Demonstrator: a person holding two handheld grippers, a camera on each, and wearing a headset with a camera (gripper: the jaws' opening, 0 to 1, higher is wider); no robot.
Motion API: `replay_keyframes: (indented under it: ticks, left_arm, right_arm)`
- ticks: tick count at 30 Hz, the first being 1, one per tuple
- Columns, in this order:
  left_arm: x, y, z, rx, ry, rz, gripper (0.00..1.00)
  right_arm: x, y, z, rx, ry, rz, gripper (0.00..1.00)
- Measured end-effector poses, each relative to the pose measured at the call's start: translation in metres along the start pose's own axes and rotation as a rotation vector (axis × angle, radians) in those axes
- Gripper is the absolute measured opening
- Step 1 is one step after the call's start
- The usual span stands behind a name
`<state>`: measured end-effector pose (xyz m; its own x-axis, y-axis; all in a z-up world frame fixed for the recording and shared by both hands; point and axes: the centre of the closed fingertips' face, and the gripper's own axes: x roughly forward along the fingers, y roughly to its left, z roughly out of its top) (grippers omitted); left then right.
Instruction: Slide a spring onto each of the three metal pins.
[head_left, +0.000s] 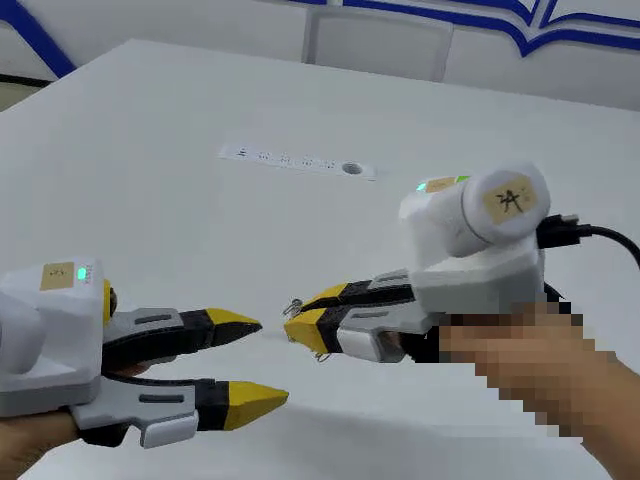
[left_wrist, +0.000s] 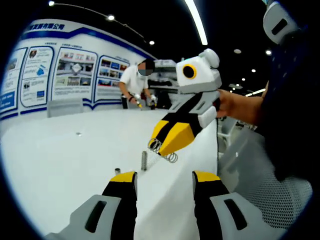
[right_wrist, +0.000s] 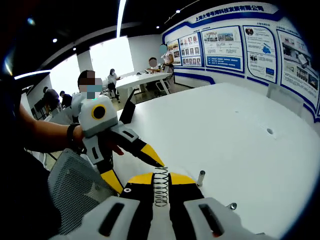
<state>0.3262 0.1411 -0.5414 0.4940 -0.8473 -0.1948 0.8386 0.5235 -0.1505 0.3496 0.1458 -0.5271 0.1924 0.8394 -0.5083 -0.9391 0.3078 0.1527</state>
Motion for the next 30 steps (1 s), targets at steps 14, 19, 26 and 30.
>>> replay_keyframes:
  ticks: [14,19,26,30]
  left_arm:
    - [0.027,-0.008,0.011,-0.058,-0.009,-0.086,0.36]
    - [0.030,-0.004,0.015,-0.115,-0.039,-0.086,0.30]
    - [0.031,0.002,0.019,-0.185,-0.074,-0.072,0.20]
    - [0.033,0.000,0.017,-0.171,-0.064,-0.078,0.14]
  right_arm:
    - [-0.005,0.005,0.019,0.093,-0.147,0.024,0.11]
    - [-0.004,0.002,0.019,0.108,-0.167,0.023,0.11]
    - [-0.003,0.000,0.015,0.138,-0.183,0.030,0.11]
    - [-0.004,-0.002,0.014,0.139,-0.183,0.026,0.11]
